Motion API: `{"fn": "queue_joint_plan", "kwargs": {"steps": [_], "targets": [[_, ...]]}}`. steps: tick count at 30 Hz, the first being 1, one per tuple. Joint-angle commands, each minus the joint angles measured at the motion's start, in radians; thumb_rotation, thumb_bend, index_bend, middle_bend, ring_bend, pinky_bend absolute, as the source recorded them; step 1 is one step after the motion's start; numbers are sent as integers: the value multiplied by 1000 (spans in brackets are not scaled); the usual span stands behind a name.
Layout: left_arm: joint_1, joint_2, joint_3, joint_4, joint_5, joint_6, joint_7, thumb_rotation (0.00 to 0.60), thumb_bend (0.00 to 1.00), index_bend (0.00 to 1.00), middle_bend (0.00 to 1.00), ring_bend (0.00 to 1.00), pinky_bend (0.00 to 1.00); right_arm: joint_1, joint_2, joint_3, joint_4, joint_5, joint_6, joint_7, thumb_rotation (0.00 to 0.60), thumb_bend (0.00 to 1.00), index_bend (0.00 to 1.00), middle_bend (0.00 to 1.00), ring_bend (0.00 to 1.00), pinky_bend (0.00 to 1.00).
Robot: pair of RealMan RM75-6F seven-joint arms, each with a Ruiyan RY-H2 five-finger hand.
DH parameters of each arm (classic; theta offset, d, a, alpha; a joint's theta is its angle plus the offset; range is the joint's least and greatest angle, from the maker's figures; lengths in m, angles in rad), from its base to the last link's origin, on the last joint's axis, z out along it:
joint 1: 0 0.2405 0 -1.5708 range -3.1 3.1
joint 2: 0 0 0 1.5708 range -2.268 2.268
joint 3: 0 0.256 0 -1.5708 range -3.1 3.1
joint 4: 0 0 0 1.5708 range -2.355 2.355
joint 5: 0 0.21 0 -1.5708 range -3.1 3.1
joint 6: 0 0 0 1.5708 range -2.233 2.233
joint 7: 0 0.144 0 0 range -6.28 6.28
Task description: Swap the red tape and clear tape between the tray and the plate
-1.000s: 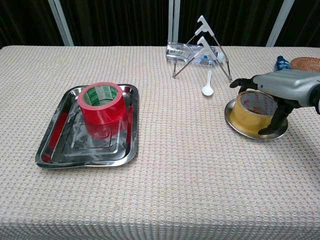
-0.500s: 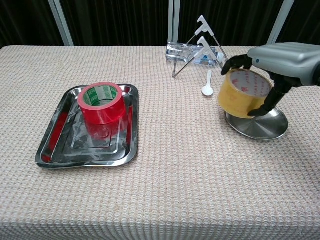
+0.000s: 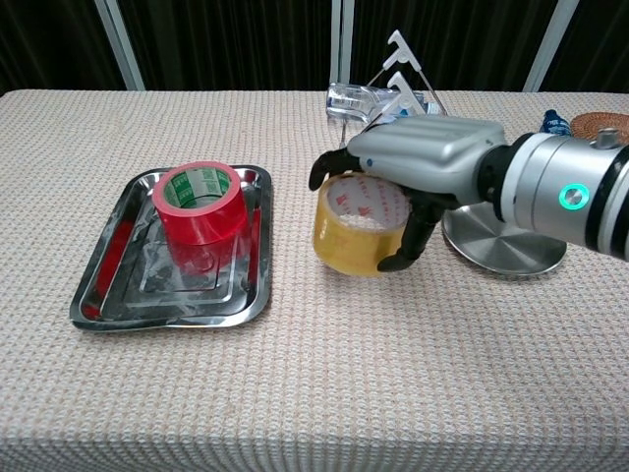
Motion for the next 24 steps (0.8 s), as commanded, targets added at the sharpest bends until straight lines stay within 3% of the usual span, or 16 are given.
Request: {"fn": "queue_joint_plan", "kwargs": {"steps": [1,5,9,11,19,24], "targets": [[1,-1,0,2,-1,1,-3,600,126,142,59,0,177,21,-28,-10,20,24,-3,-21,600,153,176,304,244,0],[3,-3,1,8,-1,2,-8,600,126,142,59,0,177,42,-55,-22,42,50,-1,-42,600,143,98,269,221,0],[5,-3,0,13,-3,3,-11,600,125,142,59,0,176,70,-50,-34,37,110,-25,-60,600,52,0,75,17,0],[6,-3,1,15,-5,2,-14,600,126,142,59,0,177,78,-48,-36,35,119,-21,-63,600,13,0,13,0,0],[3,-3,-1,16,-3,1,-15,600,127,142,59,0,177,75,-20,-46,7,99,19,-29,600,0,0,0,0,0],[-39,20,-28,-20,21,-9,-12,600,127,142,59,0,177,-9,118,-43,-91,-23,161,50,600,0,0,0,0,0]]}}
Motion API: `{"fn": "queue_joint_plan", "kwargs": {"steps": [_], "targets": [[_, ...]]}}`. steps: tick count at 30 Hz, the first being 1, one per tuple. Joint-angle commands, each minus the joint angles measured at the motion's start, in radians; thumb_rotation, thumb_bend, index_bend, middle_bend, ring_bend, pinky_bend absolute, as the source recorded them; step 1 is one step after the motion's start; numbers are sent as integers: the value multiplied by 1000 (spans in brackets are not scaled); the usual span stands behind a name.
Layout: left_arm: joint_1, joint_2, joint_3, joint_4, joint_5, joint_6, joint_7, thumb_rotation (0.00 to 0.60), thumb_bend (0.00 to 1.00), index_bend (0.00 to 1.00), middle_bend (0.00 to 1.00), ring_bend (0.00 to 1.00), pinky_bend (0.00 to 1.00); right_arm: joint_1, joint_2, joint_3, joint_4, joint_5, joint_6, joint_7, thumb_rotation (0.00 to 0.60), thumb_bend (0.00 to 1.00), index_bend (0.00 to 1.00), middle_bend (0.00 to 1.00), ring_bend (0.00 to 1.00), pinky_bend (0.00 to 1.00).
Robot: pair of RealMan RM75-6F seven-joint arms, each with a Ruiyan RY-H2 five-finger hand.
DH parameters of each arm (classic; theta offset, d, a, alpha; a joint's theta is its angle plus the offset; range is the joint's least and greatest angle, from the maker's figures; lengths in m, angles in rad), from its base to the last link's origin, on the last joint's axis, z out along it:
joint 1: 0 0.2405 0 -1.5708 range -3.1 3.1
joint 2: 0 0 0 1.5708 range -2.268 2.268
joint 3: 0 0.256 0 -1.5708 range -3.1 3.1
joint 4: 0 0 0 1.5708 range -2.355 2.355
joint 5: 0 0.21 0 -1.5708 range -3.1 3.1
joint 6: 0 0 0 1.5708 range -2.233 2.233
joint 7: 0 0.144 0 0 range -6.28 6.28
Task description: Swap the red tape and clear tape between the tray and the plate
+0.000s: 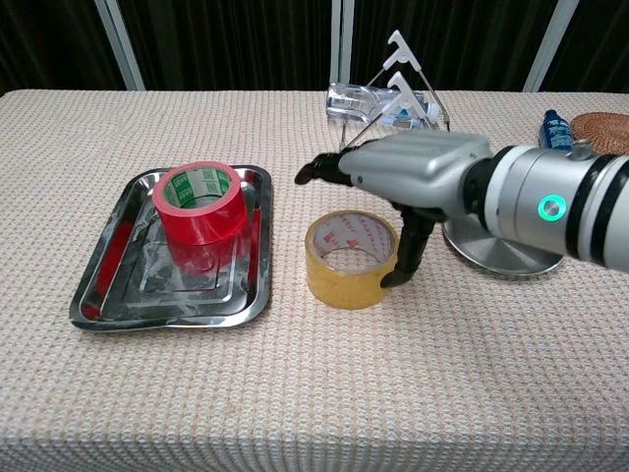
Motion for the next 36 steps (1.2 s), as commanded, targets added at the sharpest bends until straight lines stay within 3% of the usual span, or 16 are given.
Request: {"fn": "queue_joint_plan", "kwargs": {"steps": [1,7,13,19,24,36], "targets": [[-39,18,-21,-32,24,-15,-5,600,127,142,59,0,177,-86,121,-2,-72,-98,136,71,600,0,0,0,0,0],[-198,55,-46,-108,98,-170,-50,600,126,140,59,0,177,-268,313,-33,-64,-226,259,393,600,0,0,0,0,0],[-385,37,-94,-134,108,-383,-7,600,128,118,59,0,175,-407,415,-57,1,-332,361,634,600,0,0,0,0,0],[-509,-2,-111,-132,41,-571,-30,600,128,110,57,0,174,-472,435,-49,56,-373,422,662,600,0,0,0,0,0],[-587,-41,-114,-84,4,-673,-25,600,128,109,49,0,166,-496,436,-37,88,-375,406,708,600,0,0,0,0,0],[-685,-111,-104,32,-39,-759,-19,600,128,109,44,0,162,-529,419,-14,150,-393,370,756,600,0,0,0,0,0]]}}
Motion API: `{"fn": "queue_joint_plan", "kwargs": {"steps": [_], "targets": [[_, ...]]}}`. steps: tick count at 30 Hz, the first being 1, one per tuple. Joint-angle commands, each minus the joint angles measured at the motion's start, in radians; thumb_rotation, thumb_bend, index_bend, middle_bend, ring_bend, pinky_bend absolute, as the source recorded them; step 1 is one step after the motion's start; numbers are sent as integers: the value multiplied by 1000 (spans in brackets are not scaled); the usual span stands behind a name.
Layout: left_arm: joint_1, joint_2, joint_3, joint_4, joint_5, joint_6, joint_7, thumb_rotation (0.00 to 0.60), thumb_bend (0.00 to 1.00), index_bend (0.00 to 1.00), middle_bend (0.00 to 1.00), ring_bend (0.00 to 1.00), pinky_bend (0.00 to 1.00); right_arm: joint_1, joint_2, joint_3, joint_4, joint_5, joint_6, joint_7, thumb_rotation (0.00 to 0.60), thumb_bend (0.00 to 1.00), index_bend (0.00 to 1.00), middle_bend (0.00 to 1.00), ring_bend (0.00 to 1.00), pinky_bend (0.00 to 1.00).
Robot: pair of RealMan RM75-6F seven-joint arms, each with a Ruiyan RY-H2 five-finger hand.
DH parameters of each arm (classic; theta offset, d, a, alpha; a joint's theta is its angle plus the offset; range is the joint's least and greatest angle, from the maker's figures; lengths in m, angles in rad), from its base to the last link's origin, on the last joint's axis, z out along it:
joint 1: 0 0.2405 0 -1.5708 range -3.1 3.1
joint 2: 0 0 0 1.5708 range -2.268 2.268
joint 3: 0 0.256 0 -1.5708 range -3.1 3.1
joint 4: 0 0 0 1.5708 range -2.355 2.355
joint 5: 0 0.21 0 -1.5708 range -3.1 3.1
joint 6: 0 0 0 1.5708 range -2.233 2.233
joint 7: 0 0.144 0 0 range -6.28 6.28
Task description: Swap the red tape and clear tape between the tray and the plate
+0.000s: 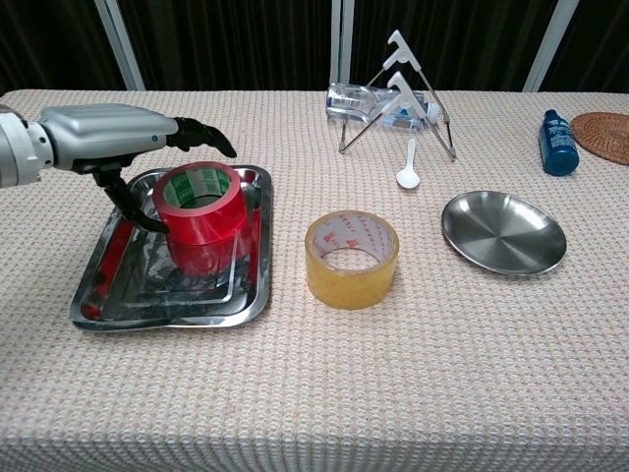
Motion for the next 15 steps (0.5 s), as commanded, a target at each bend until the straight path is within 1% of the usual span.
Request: {"fn": "queue_joint_plan", "kwargs": {"steps": [1,7,8,10,12,15], "targets": [[-21,-15,2,26,-14,-18,-8,600,129,109,44,0,162,-4,-3,4,7,-5,-8,1,600,0,0,0,0,0],[-53,-33,15,63,-35,-58,-28,600,128,109,47,0,162,-15,-7,16,19,-8,-20,6,600,0,0,0,0,0],[-55,-34,17,66,-37,-58,-30,600,127,109,66,0,162,-17,-8,18,20,-8,-21,7,600,0,0,0,0,0],[-60,-36,18,67,-42,-56,-37,600,136,129,139,0,163,-20,-8,22,24,-6,-25,5,600,0,0,0,0,0],[-63,-39,20,75,-42,-47,-38,600,159,190,208,3,166,-23,-13,28,32,-1,-22,-18,600,0,0,0,0,0],[-67,-45,22,83,-45,-36,-34,600,202,260,262,43,193,-29,-21,34,32,1,-20,-29,600,0,0,0,0,0]]}}
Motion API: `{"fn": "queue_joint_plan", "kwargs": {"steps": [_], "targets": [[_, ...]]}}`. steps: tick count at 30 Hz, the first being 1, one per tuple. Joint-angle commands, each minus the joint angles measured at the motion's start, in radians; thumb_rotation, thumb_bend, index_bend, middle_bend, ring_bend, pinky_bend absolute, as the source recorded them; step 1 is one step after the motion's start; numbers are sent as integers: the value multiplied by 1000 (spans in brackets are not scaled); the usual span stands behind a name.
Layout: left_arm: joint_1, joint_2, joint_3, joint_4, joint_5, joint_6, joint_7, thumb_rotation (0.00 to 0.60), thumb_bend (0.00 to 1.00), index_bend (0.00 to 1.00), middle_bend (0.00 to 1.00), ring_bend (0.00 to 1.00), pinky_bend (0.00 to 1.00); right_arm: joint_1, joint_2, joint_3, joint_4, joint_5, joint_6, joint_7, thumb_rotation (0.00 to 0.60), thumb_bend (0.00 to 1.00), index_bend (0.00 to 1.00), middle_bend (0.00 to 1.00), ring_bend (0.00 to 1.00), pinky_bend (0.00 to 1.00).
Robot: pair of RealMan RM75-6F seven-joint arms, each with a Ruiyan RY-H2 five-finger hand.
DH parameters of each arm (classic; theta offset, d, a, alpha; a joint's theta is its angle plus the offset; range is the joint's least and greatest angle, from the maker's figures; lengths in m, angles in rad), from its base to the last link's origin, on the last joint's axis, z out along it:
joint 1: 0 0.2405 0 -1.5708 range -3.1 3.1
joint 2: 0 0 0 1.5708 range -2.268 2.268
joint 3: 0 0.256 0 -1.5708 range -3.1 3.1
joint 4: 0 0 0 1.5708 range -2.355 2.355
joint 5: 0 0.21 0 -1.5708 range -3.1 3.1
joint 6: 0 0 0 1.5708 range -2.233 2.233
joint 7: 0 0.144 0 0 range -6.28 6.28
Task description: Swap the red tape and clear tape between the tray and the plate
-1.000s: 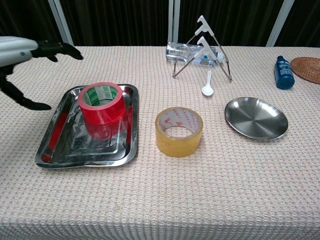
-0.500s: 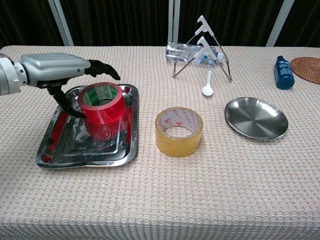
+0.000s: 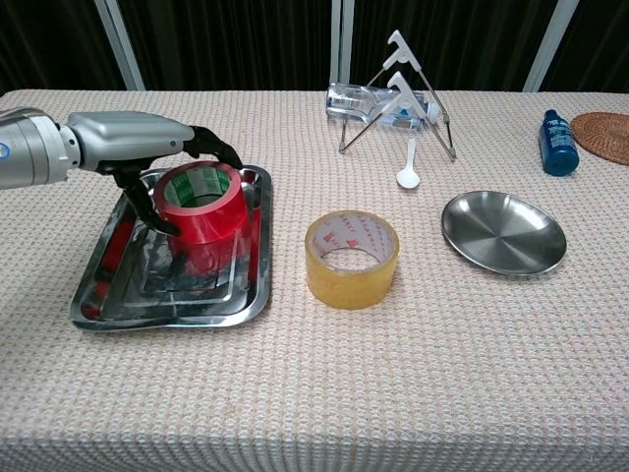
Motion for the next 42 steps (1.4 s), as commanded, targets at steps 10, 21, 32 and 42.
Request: {"fn": "queue_joint_plan", "kwargs": {"steps": [10,21,32,42], "targets": [[-38,28,-29,-45,10,61,18,600,229,282,304,107,246,-25,-1,28,2,-11,14,15,600,0,0,0,0,0],[-223,-138,-111,118,-21,-49,-49,600,229,282,304,107,242,-71,9,43,15,-25,54,82,600,0,0,0,0,0],[-312,-275,-81,309,13,-66,-167,600,228,279,304,107,241,-90,5,49,45,-24,42,120,600,0,0,0,0,0],[-345,-322,-45,410,20,-84,-225,600,211,135,159,75,234,-94,0,55,62,-28,21,143,600,0,0,0,0,0]]}}
